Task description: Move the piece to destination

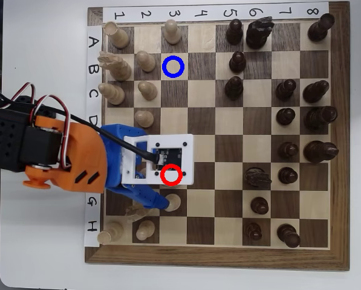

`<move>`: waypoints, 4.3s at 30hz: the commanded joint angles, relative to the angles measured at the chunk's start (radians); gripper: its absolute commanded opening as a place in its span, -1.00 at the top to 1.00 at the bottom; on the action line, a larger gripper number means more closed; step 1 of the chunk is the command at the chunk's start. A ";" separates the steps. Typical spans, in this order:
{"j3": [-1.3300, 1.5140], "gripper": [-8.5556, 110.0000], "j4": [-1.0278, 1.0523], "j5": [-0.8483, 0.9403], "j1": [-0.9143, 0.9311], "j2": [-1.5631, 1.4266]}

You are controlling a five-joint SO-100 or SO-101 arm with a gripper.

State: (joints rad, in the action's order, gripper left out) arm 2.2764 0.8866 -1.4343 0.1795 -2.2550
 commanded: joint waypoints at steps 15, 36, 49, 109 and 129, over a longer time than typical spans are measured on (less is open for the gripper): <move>0.058 0.41 0.031 -0.008 -0.021 -0.106; 0.035 0.45 -0.061 0.048 0.028 0.028; -0.002 0.47 -0.129 0.058 0.043 0.124; -0.092 0.86 -0.083 -0.018 0.074 -0.044; -0.152 0.86 -0.040 -0.080 0.031 -0.170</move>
State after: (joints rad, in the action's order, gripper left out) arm 2.3470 0.8437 -1.4742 0.2485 -2.2672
